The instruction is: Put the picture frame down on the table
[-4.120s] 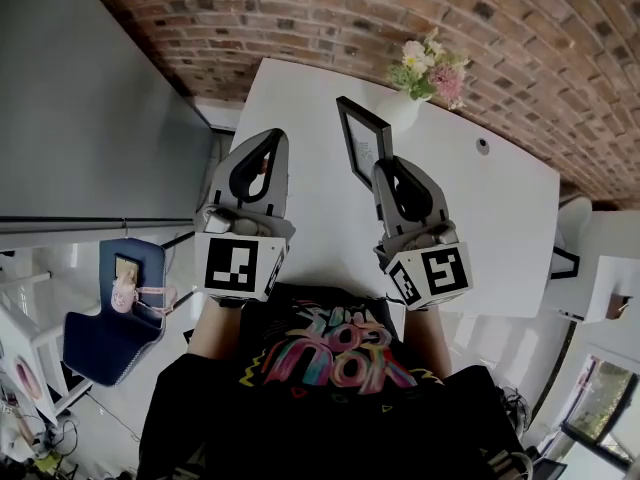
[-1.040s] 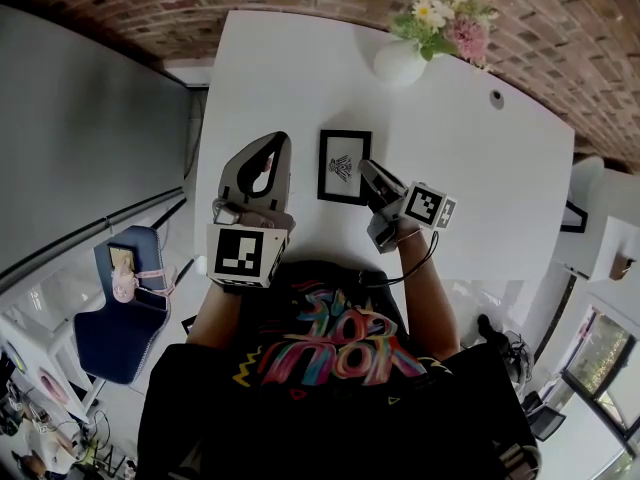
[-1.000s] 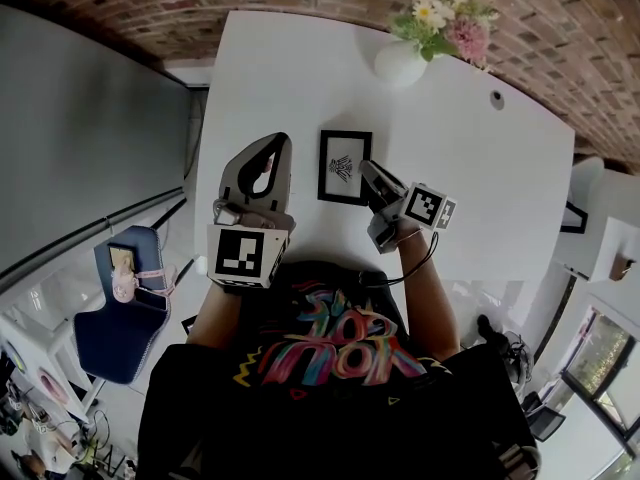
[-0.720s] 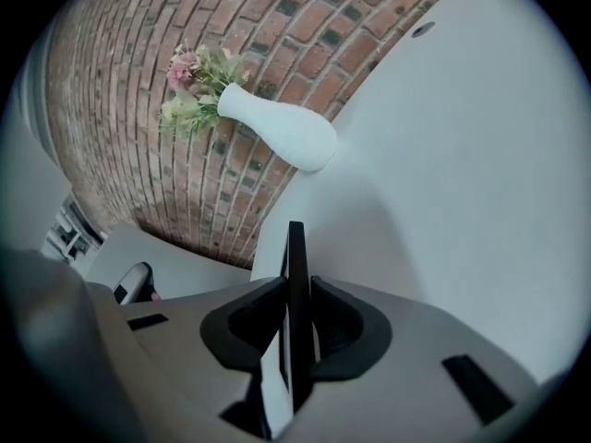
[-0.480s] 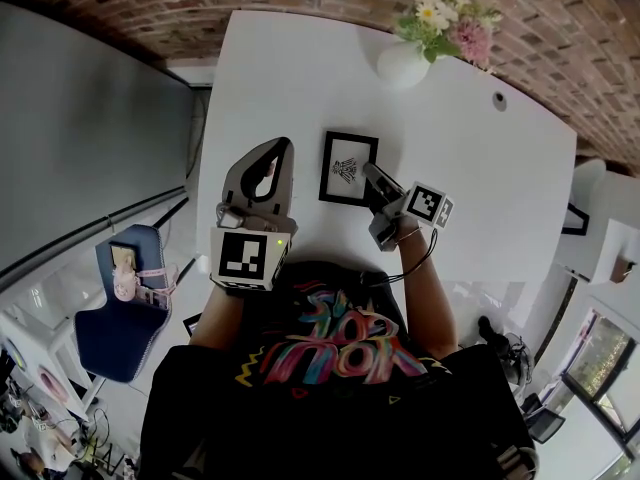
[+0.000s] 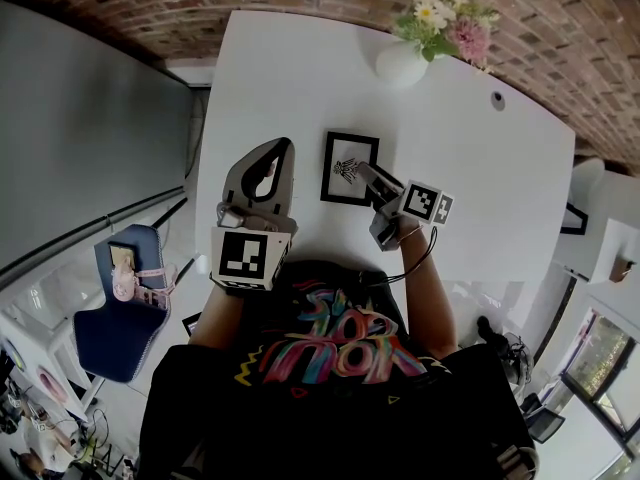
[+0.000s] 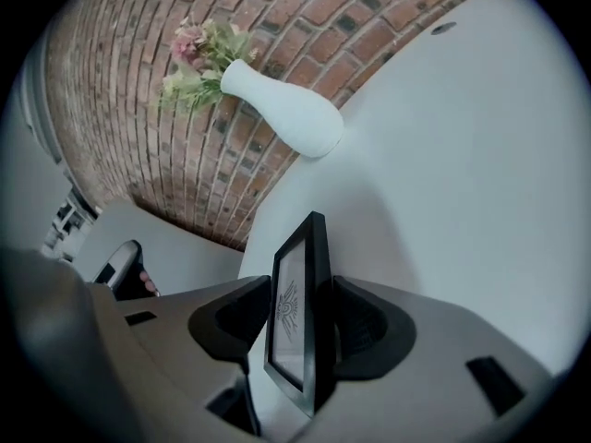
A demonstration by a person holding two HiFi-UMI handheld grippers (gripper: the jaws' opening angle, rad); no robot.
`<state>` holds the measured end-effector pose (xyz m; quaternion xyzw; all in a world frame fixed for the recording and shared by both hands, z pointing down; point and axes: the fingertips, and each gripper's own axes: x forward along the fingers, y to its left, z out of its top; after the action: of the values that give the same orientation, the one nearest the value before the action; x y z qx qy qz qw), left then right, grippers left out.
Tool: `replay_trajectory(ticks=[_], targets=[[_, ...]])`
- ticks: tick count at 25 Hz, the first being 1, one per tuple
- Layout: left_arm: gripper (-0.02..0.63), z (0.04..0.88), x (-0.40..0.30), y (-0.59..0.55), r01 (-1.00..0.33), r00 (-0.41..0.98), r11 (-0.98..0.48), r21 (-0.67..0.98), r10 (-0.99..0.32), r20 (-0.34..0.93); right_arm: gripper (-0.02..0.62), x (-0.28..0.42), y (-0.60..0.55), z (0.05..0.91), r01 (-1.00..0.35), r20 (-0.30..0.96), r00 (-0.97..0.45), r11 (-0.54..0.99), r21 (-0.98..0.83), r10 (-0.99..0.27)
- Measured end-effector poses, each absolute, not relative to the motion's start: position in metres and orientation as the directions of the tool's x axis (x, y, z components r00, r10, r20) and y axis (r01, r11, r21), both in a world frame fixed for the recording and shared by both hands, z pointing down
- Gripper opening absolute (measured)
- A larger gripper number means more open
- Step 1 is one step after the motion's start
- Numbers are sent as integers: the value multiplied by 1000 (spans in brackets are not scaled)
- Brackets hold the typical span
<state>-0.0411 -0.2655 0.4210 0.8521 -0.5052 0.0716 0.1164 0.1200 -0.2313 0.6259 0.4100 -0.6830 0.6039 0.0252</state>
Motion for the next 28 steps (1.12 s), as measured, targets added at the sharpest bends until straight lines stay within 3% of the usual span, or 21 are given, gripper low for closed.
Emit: replay_trajectory(ticks=[9,28], targets=[[24,423,-41,-259,-870,491,-481,107,-827,273,250,132,-233,627,-684,601,-590,-62,-727,-538],[25,410,-46,-252,-875,484,-475,96,-842,240,250,142,-233,611,-681,582,-558,-74,-728,-592]])
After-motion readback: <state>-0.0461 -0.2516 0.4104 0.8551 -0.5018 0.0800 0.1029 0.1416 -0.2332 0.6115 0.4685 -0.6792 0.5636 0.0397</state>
